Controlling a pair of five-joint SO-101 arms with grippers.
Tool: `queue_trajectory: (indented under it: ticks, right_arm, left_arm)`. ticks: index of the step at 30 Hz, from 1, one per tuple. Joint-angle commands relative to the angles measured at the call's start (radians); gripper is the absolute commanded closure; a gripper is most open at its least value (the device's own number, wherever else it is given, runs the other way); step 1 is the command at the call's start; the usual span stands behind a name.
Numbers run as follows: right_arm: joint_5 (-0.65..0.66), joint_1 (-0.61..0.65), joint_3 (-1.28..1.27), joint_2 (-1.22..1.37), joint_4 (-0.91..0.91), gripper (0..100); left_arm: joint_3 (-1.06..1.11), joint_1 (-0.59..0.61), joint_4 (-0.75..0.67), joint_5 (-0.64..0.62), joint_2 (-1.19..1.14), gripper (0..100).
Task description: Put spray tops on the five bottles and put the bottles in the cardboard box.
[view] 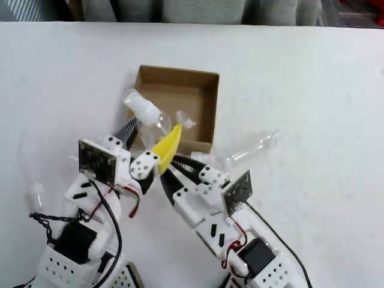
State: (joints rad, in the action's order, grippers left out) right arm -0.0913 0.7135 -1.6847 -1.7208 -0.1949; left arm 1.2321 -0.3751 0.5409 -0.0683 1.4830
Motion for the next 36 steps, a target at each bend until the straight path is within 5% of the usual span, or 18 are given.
queue_trajectory:
  ticks: [1, 10, 25, 36]
  right_arm:
    - [-0.011, -0.068, -0.009, -0.001, 0.015, 98.3]
    - [-0.011, -0.068, -0.009, -0.001, 0.012, 98.3]
    - [-0.002, -0.088, -0.009, -0.001, -0.081, 98.3]
    - [-0.002, -0.22, -0.009, 0.001, -0.151, 98.3]
  left_arm:
    - [0.063, -0.038, -0.167, 0.008, 0.027, 98]
    - [0.031, 0.18, -0.502, 0.008, -0.24, 98]
    - [-0.353, 0.249, -0.941, 0.008, -1.159, 98]
    - [-0.624, 0.314, -1.102, 0.008, -1.629, 98]
